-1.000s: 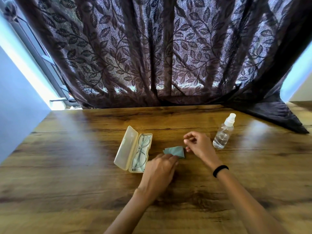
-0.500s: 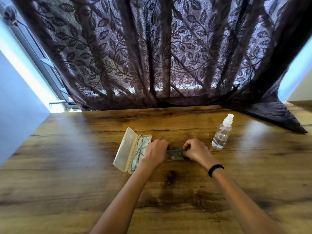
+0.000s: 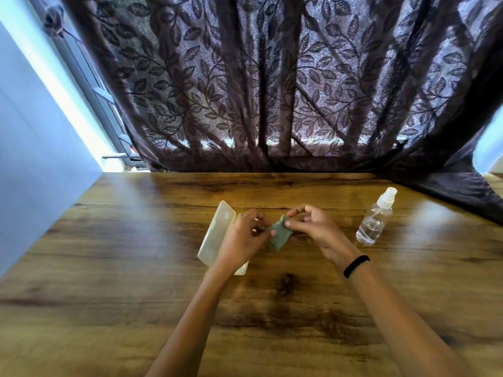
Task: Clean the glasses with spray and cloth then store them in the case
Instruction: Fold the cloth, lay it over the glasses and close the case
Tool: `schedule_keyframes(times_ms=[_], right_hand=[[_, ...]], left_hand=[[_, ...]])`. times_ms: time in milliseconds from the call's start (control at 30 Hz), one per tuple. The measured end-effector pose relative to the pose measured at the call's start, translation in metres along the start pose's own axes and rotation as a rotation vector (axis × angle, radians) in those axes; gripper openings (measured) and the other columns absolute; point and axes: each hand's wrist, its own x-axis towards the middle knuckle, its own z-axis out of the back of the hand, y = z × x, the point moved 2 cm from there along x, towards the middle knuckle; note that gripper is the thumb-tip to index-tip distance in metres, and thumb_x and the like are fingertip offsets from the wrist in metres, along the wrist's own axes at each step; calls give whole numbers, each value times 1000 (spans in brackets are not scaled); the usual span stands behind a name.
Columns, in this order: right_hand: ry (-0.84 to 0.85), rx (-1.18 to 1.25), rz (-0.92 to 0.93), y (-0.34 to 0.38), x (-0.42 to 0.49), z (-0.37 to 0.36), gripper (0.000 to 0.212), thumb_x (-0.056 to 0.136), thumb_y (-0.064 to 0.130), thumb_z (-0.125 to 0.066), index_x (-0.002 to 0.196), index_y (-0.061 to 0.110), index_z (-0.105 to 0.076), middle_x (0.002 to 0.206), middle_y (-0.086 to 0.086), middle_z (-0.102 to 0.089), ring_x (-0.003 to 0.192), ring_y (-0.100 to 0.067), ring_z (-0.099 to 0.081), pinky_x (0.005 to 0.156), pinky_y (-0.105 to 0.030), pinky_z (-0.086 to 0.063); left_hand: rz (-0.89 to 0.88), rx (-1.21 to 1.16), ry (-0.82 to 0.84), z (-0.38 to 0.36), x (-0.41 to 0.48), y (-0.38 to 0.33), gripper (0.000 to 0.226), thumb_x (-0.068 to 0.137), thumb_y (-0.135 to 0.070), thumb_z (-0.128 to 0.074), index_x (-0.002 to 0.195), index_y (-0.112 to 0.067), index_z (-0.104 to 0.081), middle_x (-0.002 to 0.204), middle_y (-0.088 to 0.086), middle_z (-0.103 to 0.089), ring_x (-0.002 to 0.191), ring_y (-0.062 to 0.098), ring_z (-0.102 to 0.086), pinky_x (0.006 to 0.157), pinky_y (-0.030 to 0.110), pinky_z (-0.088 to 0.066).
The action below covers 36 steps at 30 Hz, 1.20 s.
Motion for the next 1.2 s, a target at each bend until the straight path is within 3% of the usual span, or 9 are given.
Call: schedule_keyframes(times_ms=[100, 200, 267, 400, 533, 667, 867, 1100, 1200], right_hand=[[35, -24, 110, 18, 10, -23, 18, 73, 4, -72, 80, 15, -59, 87, -13, -67, 80, -17, -64, 66, -27, -54], [80, -125, 211, 31, 19, -51, 17, 74, 1, -71, 73, 14, -60, 71, -2, -61, 63, 0, -59, 55, -14, -51], [92, -223, 259, 35, 23, -68, 15, 75, 2, -71, 72, 14, -61, 68, 0, -60, 60, -2, -58, 54, -14, -51], [82, -437, 352, 34, 26, -89, 7, 76, 7, -71, 76, 10, -65, 67, 2, -63, 60, -4, -59, 57, -17, -53], [48, -570, 376, 29, 28, -96, 4, 75, 10, -72, 77, 9, -69, 74, -2, -68, 65, -9, -61, 62, -25, -54], [11, -660, 377, 23, 30, -96, 6, 74, 14, -73, 79, 11, -71, 81, -1, -70, 72, -8, -59, 62, -17, -46], [-46, -668, 394, 18, 30, -92, 6, 76, 19, -72, 79, 14, -70, 84, 2, -62, 66, -1, -51, 54, -8, -36], [-183, -419, 372, 18, 23, -69, 7, 83, 15, -65, 84, 8, -66, 84, -4, -65, 75, -17, -62, 65, -31, -56], [-190, -268, 256, 5, 15, -64, 9, 83, 14, -65, 87, 7, -62, 84, -6, -63, 68, -9, -61, 54, -18, -54]], left_hand=[[74, -80, -86, 25, -9, 7, 20, 81, -7, -68, 78, -25, -59, 77, -5, -66, 66, 6, -65, 56, 19, -53], [137, 52, -209, 44, -17, 13, 16, 78, -7, -70, 75, -22, -66, 70, -6, -65, 63, 8, -64, 59, 20, -55], [173, 172, -267, 50, -21, 15, 12, 77, -10, -72, 75, -21, -69, 67, -9, -64, 60, 5, -60, 56, 11, -48], [192, 385, -283, 51, -24, 19, 8, 77, -13, -72, 84, -15, -73, 81, 1, -71, 64, 8, -57, 59, 14, -43], [158, 527, -299, 45, -27, 19, 9, 76, -14, -72, 85, -17, -74, 80, 5, -72, 57, 6, -47, 44, 5, -36], [152, 637, -262, 40, -24, 17, 11, 80, -16, -68, 90, -17, -72, 84, 5, -72, 63, 11, -58, 38, 9, -31], [154, 780, -248, 38, -29, 4, 15, 89, -18, -58, 98, -13, -68, 92, 9, -71, 76, 22, -67, 61, 27, -52], [76, 719, -437, 77, -22, -6, 13, 87, -24, -59, 95, -23, -70, 82, -1, -72, 59, 8, -50, 44, 15, -30], [228, 560, -261, 90, -3, 21, 13, 89, -19, -57, 94, -18, -69, 97, 2, -71, 77, 13, -60, 62, 26, -49]])
